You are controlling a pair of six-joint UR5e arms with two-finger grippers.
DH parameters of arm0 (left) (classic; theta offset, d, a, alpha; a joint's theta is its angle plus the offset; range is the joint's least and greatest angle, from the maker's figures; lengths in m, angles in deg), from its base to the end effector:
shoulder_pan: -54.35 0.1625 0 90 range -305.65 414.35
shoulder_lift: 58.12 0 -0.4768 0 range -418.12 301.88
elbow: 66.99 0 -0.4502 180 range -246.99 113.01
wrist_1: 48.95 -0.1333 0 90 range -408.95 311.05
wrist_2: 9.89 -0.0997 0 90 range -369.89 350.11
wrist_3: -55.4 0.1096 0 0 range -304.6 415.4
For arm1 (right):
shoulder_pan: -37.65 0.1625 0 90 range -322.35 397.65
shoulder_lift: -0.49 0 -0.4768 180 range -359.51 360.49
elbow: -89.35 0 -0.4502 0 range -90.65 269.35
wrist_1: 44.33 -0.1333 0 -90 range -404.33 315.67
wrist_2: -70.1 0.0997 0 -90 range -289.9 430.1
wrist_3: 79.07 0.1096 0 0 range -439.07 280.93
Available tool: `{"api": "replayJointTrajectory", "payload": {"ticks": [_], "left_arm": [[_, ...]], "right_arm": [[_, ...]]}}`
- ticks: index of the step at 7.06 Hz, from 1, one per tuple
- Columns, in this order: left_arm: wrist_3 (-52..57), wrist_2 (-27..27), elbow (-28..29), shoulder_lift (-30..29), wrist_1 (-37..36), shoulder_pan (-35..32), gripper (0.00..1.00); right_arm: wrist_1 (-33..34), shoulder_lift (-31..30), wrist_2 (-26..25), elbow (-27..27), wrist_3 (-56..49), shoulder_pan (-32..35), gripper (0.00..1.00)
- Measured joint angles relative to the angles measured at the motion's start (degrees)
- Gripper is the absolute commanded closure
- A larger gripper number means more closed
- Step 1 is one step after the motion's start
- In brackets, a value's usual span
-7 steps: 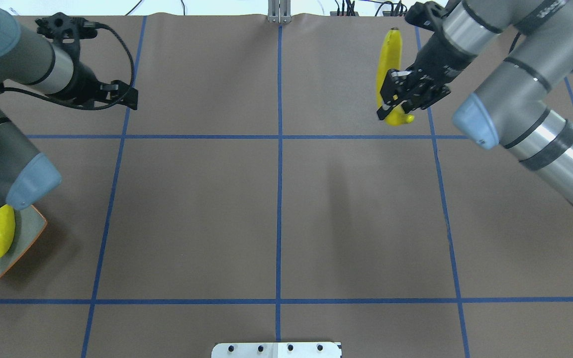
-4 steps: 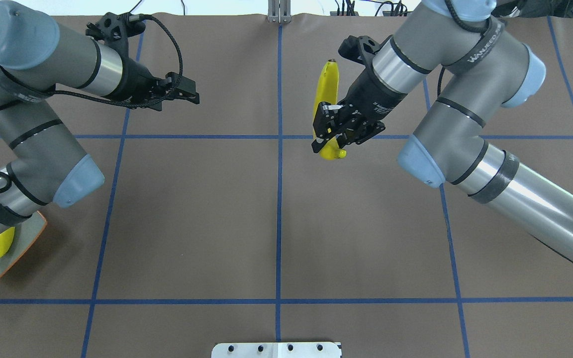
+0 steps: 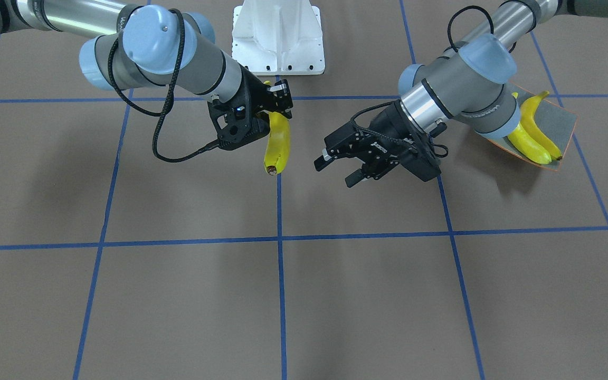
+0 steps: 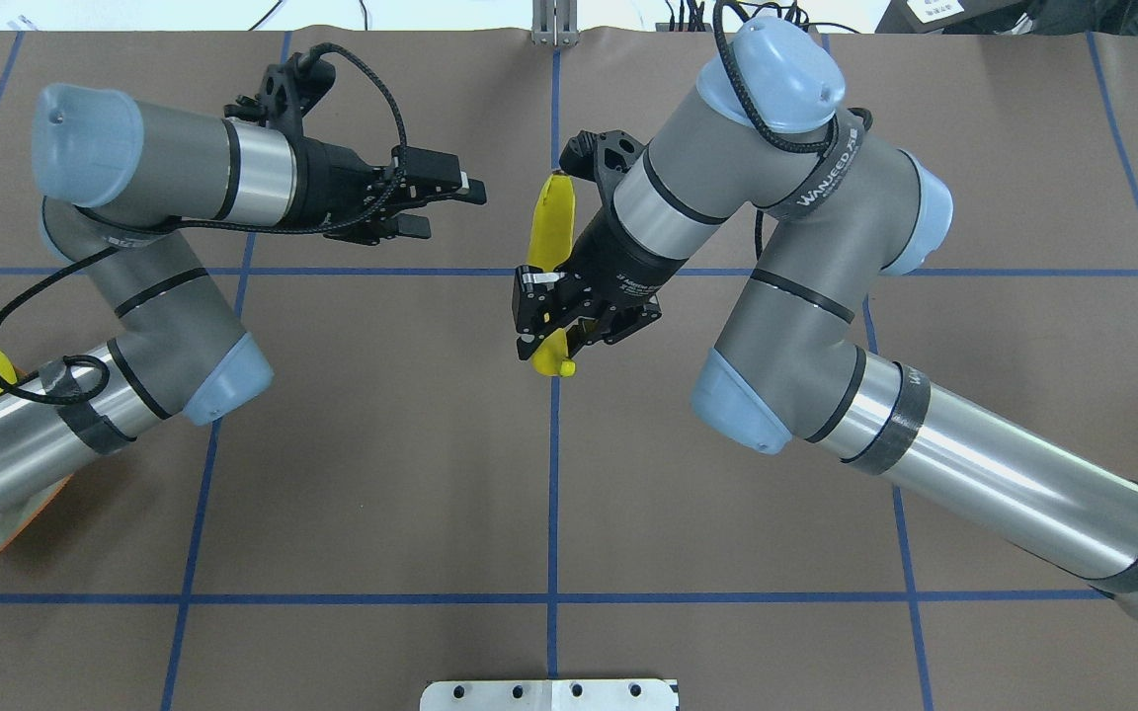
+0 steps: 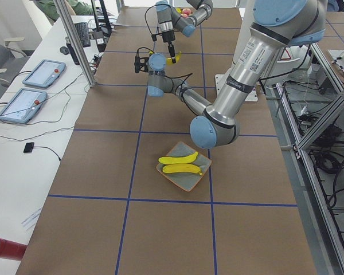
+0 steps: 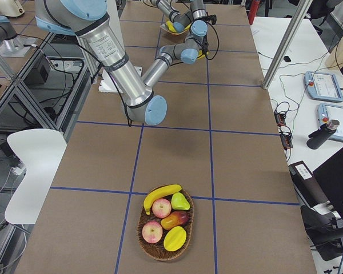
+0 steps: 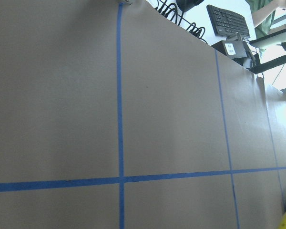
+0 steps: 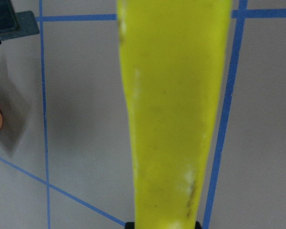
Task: Transfer all bananas from basket to plate
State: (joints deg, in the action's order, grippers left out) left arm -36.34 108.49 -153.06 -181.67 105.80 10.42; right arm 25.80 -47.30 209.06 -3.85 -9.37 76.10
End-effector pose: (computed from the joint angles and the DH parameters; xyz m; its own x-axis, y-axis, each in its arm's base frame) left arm 0.4791 -0.5743 0.2306 -0.0630 0.0236 -0.9977 0.2673 0.9636 0.0059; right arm -0.5507 -0.5020 0.1346 0.2627 -0.0823 0.9614 0.2339 0.9721 0.0193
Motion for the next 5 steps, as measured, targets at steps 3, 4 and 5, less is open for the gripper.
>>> {"api": "replayJointTrajectory", "payload": {"ticks": [3, 4, 5], "left_arm": [[-6.98, -0.36, -0.07, -1.98, 4.06, 0.95, 0.0], [-7.68, -0.76, 0.01, -2.08, 4.71, 1.47, 0.0], [-7.91, -1.42, 0.22, -2.1, 4.93, 2.23, 0.0]], "right_arm": [[0.0, 0.4, -0.75, 0.09, 0.28, -0.95, 1.0], [0.0, 0.41, -0.71, -0.02, 0.37, -0.97, 1.0], [-0.04, 0.4, -0.66, -0.26, 0.52, -0.98, 1.0]]}}
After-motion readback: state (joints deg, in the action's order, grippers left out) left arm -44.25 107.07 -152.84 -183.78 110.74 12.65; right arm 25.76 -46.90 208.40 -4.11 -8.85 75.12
